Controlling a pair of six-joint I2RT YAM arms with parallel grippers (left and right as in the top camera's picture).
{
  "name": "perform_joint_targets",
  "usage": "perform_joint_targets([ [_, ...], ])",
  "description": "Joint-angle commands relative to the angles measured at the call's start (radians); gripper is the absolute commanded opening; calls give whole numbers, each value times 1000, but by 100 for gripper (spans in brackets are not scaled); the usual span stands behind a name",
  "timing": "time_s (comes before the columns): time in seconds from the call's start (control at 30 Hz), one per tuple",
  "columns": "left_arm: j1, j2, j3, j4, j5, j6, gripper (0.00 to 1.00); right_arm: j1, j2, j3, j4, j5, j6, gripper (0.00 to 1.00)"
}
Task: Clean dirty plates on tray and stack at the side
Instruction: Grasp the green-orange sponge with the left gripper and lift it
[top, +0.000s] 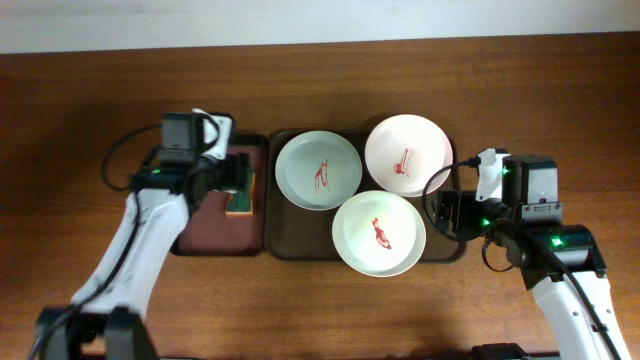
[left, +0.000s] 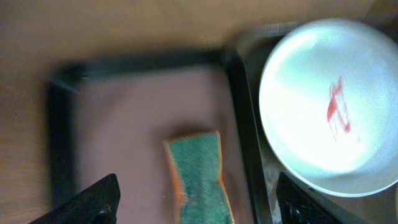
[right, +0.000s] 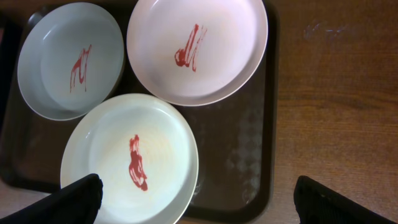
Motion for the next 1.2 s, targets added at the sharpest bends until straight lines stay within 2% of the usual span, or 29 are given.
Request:
perform_joint_targets([
  [0.0,-40,159,6,2,14,7,72,6,-2,20,0,-10,4,99],
  [0.13,-50,269,5,-7,13,7,54,6,-2,20,1,-9,4,99],
  [0.33,-50,275,4,-31,-54,6,50,6,-2,20,1,-9,4,99],
  [0.43,-50,277,-3,-25,-54,6,43,6,-2,20,1,-9,4,99],
  [0.5,-50,277,-3,-17,-54,7,21,6,-2,20,1,-9,4,99],
  [0.53,-50,277,-3,-14,-53,6,4,6,-2,20,1,-9,4,99],
  [0.57,-50,277,-3,-14,-53,7,0,6,-2,20,1,-9,4,99],
  [0.7,-50,271,11,-39,-3,8,0,6,-2,20,0,-9,4,99],
  [0.8,-36,203,115,-117,0,8,0,6,-2,20,0,-9,4,99],
  [0.9,-32,115,132,-126,-6,6,0,6,-2,20,1,-9,4,99],
  [1.0,-32,146,112,-130,-22,-32,0,6,-2,20,3,-9,4,99],
  [1.17,-32,296,77,-127,-28,-35,0,6,-2,20,3,-9,4,99],
])
